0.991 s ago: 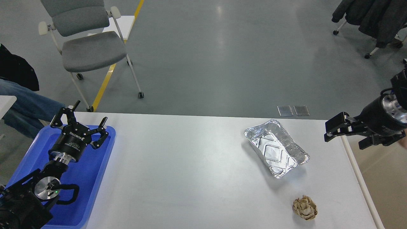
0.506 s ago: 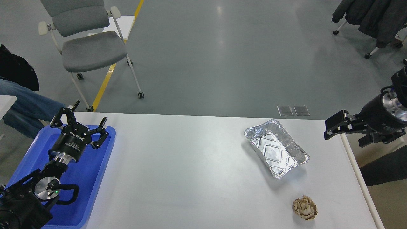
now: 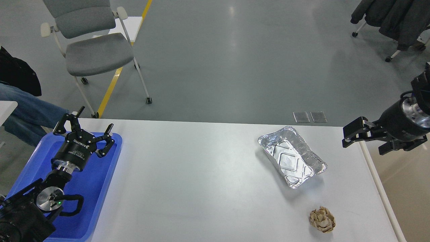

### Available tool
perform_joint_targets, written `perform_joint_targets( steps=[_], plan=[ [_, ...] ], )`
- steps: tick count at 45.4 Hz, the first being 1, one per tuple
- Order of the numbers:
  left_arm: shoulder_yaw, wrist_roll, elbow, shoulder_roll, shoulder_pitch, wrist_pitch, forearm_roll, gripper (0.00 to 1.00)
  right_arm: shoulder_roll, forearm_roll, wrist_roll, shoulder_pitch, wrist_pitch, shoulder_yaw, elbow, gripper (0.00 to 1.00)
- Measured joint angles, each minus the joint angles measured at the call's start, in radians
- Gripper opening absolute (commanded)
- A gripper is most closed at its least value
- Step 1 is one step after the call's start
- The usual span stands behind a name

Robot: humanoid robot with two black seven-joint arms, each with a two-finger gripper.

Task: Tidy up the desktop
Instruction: 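Move the right gripper down toward the near end of the foil tray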

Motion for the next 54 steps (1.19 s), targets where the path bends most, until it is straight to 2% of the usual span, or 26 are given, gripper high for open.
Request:
perform_joint_targets(
  steps=[11,27,36,46,54],
  plan=[
    [0.000,-0.001,0.000,0.000,0.000,0.000,0.000,0.99,0.029,0.015,0.006,-0.039,-0.033,0.025,-0.009,1.00],
    [0.000,-0.001,0.000,0.000,-0.001,0.000,0.000,0.99,0.093,0.156,0.010,-0.087,-0.128,0.045,-0.016,1.00],
    [0.000,-0.001,0.000,0.000,-0.001,0.000,0.000,0.99,0.114,0.277,0.007,-0.146,-0.228,0.041,-0.016,1.00],
    [0.000,0.000,0.000,0.000,-0.001,0.000,0.000,0.99,0.158,0.457,0.002,-0.234,-0.395,0.012,-0.016,1.00],
    [0.000,0.000,0.000,0.000,-0.001,0.000,0.000,0.99,0.200,0.507,0.002,-0.305,-0.484,-0.001,-0.018,1.00]
  ],
)
